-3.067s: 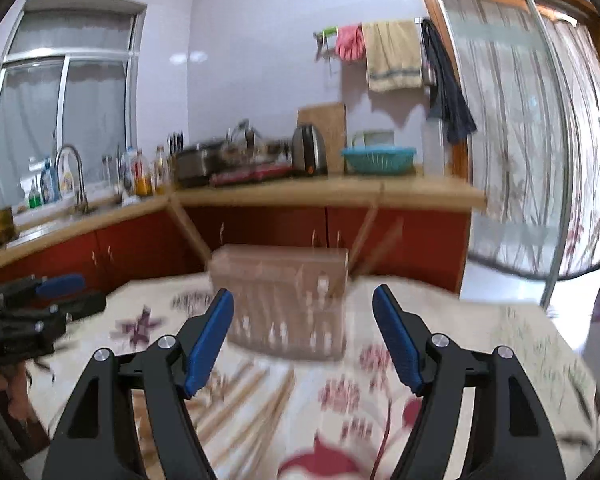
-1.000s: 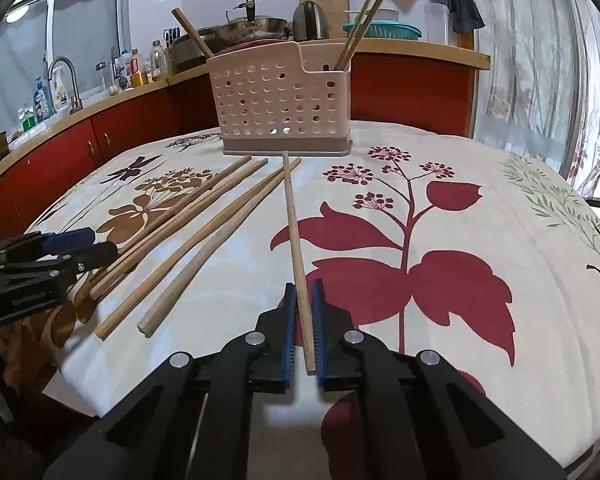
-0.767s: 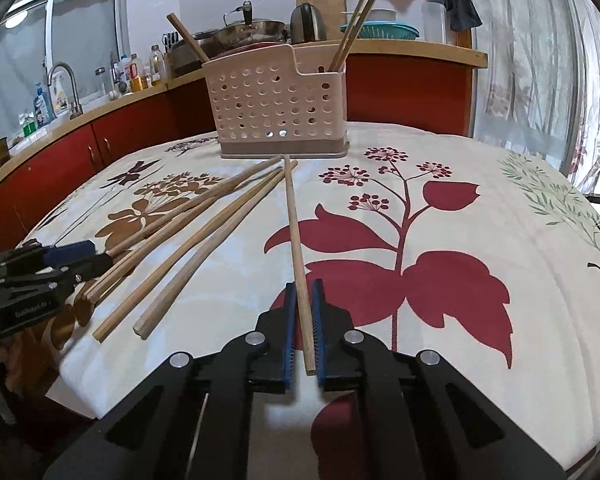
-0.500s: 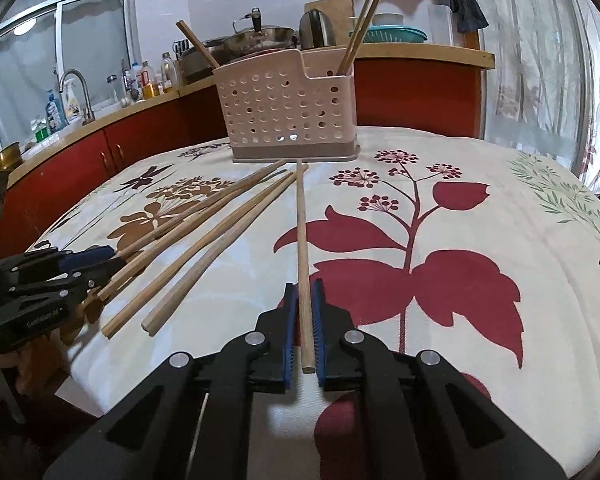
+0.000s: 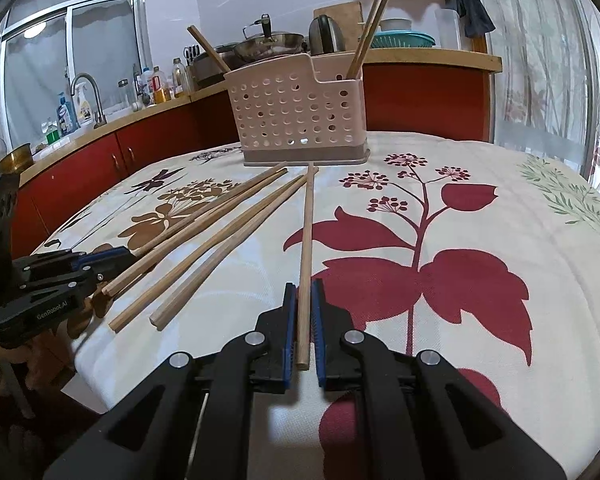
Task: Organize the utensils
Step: 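Lift both held chopsticks and carry them toward the beige holder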
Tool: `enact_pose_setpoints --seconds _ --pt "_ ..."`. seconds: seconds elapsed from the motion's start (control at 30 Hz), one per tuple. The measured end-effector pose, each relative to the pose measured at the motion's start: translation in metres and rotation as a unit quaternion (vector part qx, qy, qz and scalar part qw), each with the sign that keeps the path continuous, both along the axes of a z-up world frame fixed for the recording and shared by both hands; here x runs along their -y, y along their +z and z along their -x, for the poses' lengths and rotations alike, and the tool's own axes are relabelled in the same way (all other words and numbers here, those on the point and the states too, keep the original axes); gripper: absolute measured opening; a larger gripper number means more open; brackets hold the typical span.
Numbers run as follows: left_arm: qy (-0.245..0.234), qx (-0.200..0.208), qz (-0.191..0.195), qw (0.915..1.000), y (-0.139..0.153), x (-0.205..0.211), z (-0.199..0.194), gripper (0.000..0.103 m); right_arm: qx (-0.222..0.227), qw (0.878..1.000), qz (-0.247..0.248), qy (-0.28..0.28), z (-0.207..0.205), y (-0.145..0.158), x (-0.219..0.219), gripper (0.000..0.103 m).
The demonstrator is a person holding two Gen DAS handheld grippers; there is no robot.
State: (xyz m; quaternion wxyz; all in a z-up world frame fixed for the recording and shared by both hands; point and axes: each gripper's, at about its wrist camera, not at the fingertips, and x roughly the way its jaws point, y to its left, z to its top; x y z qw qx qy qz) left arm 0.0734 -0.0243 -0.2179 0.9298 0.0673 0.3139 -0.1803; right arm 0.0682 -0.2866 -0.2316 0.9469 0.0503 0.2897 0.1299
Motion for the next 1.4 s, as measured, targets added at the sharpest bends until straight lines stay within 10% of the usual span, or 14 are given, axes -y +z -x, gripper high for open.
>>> enact_pose_setpoints --seconds 0.4,1.4 --pt "0.003 0.015 -0.001 0.9999 0.009 -0.003 0.004 0.007 0.017 1.0 0.005 -0.008 0.005 0.012 0.003 0.007" --pt "0.043 0.129 0.047 0.9896 0.138 -0.04 0.025 0.007 0.132 0.991 0.01 -0.033 0.02 0.137 0.013 0.007"
